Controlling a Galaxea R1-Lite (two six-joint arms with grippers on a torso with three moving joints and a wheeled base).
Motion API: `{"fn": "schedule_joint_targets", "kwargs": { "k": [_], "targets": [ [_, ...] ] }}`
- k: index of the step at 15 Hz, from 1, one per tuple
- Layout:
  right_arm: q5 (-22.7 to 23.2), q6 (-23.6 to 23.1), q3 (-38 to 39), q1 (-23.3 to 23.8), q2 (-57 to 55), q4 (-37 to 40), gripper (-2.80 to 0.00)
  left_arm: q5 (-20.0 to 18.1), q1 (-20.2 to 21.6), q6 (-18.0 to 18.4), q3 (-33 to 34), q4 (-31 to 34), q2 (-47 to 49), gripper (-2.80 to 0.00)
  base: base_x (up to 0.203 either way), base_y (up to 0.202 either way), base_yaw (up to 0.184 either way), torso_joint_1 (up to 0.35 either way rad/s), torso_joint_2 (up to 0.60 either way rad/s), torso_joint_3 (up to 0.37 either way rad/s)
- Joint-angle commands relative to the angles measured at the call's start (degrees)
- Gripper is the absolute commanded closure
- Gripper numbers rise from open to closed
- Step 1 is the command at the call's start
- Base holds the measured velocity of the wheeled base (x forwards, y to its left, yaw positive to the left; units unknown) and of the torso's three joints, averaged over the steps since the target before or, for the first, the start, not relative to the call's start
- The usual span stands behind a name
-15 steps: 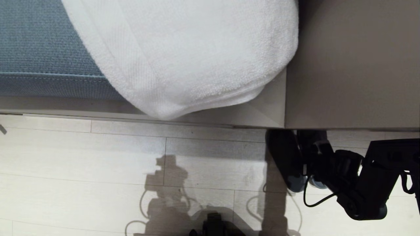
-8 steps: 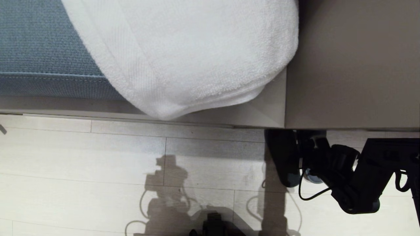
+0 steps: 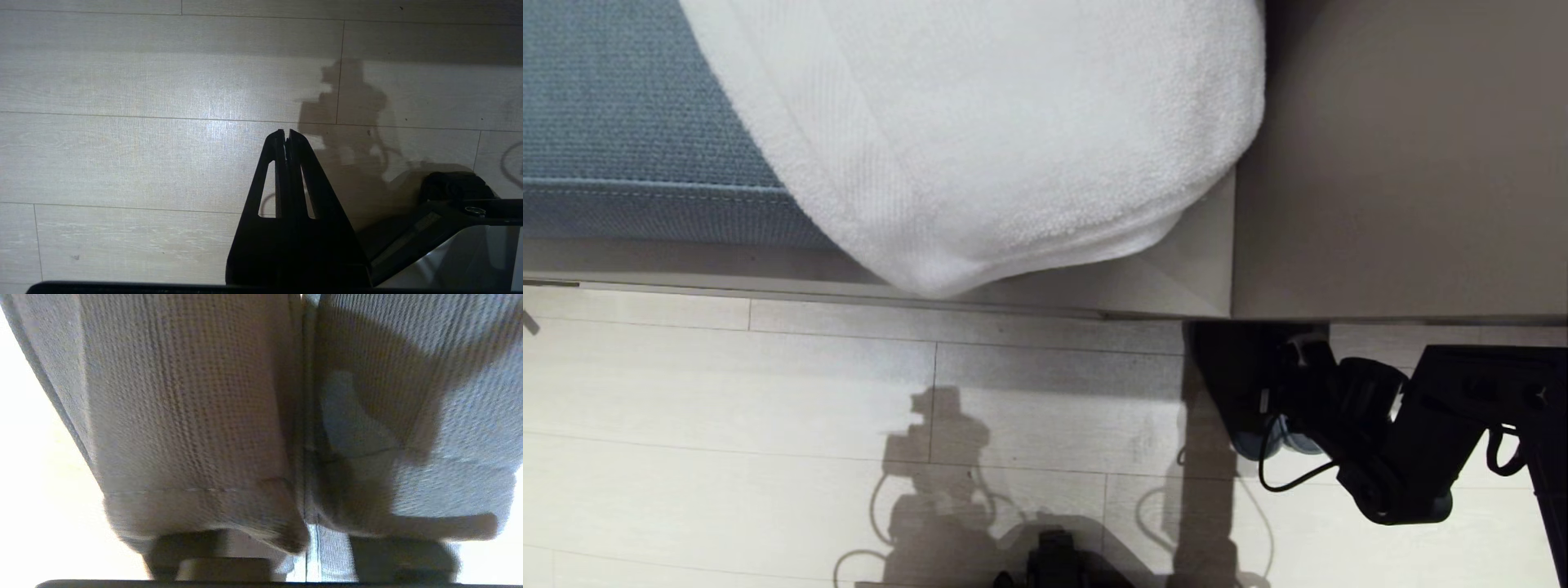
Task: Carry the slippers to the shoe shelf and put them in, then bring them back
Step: Pick up the slippers on the floor
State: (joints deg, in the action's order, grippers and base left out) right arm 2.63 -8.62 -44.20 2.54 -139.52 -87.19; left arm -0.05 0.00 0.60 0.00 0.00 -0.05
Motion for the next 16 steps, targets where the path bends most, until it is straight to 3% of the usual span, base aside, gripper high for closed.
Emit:
{"fn": "schedule_joint_targets", "kwargs": {
  "k": [1, 6, 16],
  "targets": [
    [0.2, -0.1, -0.5, 0.3, -0.2, -0.5, 0.0, 0.0, 0.0, 0.0, 0.0, 0.0, 0.0, 0.0, 0.0, 0.0, 0.0, 0.0, 0.0, 0.0],
    [1.1, 0.9, 1.8, 0.4, 5.7, -0.5, 0.0, 0.0, 0.0, 0.0, 0.0, 0.0, 0.0, 0.0, 0.0, 0.0, 0.0, 0.0, 0.0, 0.0],
    [4.7, 4.4, 29.5, 0.1, 30.4, 2.7, 0.0, 0.0, 0.0, -0.1, 0.0, 0.0, 0.0, 0.0, 0.0, 0.0, 0.0, 0.0, 0.0, 0.0]
  ]
}}
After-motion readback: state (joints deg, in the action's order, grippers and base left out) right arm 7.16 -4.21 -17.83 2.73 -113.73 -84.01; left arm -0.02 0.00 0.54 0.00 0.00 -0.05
